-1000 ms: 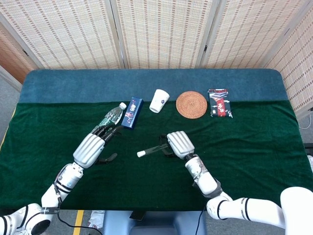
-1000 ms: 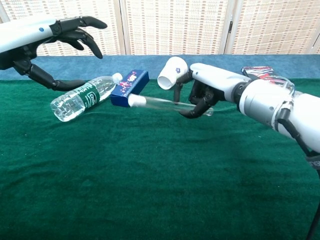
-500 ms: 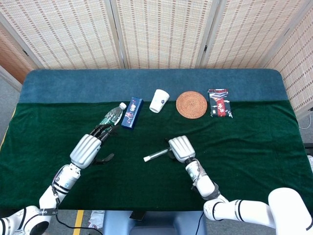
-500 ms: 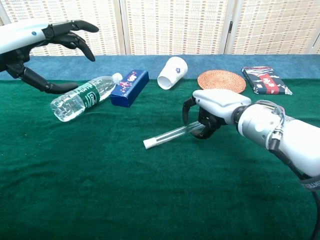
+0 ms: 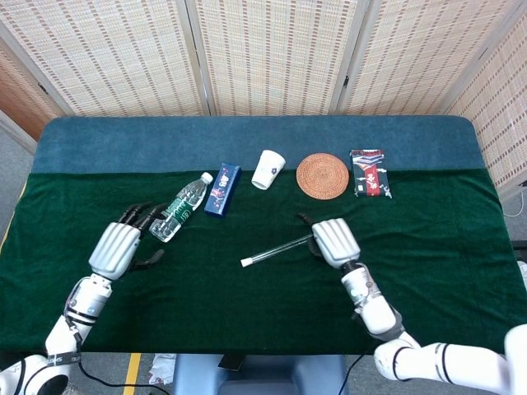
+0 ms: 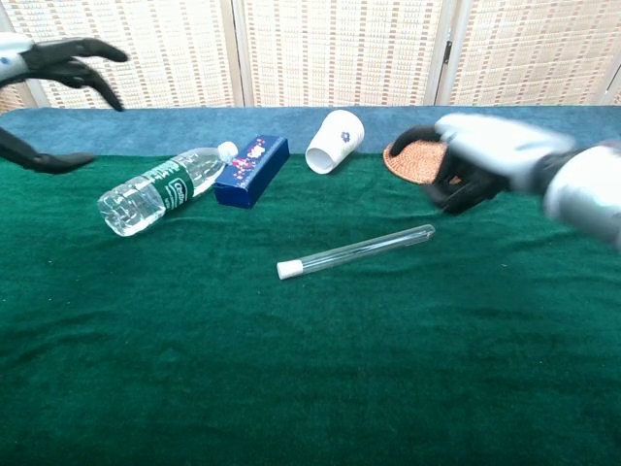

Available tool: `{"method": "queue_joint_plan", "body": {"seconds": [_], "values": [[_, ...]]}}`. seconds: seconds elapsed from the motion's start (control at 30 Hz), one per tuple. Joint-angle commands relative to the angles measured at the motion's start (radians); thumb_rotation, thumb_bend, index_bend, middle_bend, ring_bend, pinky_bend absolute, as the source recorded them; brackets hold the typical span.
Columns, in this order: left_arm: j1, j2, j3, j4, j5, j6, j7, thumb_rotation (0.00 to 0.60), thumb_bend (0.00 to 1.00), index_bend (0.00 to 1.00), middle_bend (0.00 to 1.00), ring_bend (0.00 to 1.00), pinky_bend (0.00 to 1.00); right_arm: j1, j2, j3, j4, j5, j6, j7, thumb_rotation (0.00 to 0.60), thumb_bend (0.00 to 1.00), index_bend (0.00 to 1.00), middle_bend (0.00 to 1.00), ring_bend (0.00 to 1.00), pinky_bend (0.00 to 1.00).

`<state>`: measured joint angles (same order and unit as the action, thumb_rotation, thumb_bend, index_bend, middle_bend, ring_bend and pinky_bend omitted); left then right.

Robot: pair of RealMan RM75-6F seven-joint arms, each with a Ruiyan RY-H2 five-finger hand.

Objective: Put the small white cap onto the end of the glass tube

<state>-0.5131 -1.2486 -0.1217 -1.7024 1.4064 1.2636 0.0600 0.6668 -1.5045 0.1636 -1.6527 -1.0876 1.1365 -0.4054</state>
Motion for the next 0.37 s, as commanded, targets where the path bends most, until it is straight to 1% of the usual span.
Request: {"method": "queue_joint_plan", "body": {"seconds": [0.03, 0.07, 0.1, 0.17, 0.23, 0.3, 0.33, 0.37], "values": [[0.057, 0.041, 0.002, -0.008, -0.049, 0.052, 0.023, 0.600, 0.36, 0.14, 0.30, 0.14, 0.15, -0.107, 0.174, -0.039, -0.114, -0.128, 0.122, 0.075, 0.600, 0.66, 0.28, 0.69, 0.83, 0.78], [0.072, 0.047, 0.003, -0.006, -0.054, 0.070, 0.032, 0.600, 0.36, 0.15, 0.30, 0.14, 0.15, -0.127, 0.206, -0.049, -0.125, -0.151, 0.140, 0.092, 0.600, 0.66, 0.28, 0.60, 0.76, 0.69], [0.092, 0.055, 0.005, -0.003, -0.060, 0.096, 0.047, 0.600, 0.36, 0.15, 0.30, 0.14, 0.14, -0.153, 0.246, -0.064, -0.136, -0.177, 0.164, 0.113, 0.600, 0.66, 0.28, 0.55, 0.71, 0.63], [0.127, 0.064, 0.009, 0.003, -0.068, 0.144, 0.076, 0.600, 0.36, 0.16, 0.30, 0.14, 0.12, -0.198, 0.307, -0.088, -0.144, -0.218, 0.204, 0.149, 0.600, 0.66, 0.25, 0.43, 0.54, 0.48], [0.156, 0.070, 0.013, 0.004, -0.072, 0.179, 0.091, 0.600, 0.36, 0.17, 0.30, 0.14, 0.11, -0.232, 0.353, -0.114, -0.130, -0.262, 0.232, 0.177, 0.600, 0.66, 0.18, 0.30, 0.36, 0.32], [0.186, 0.078, 0.022, 0.006, -0.072, 0.211, 0.102, 0.600, 0.36, 0.17, 0.30, 0.14, 0.09, -0.276, 0.382, -0.136, -0.109, -0.289, 0.276, 0.188, 0.600, 0.66, 0.13, 0.23, 0.29, 0.23], [0.198, 0.081, 0.026, 0.006, -0.071, 0.223, 0.105, 0.600, 0.36, 0.17, 0.30, 0.14, 0.08, -0.295, 0.392, -0.144, -0.104, -0.297, 0.292, 0.196, 0.600, 0.66, 0.09, 0.20, 0.25, 0.21], [0.211, 0.083, 0.031, 0.006, -0.068, 0.236, 0.106, 0.600, 0.36, 0.17, 0.29, 0.14, 0.08, -0.313, 0.399, -0.152, -0.102, -0.302, 0.308, 0.206, 0.600, 0.66, 0.08, 0.18, 0.22, 0.19]]}}
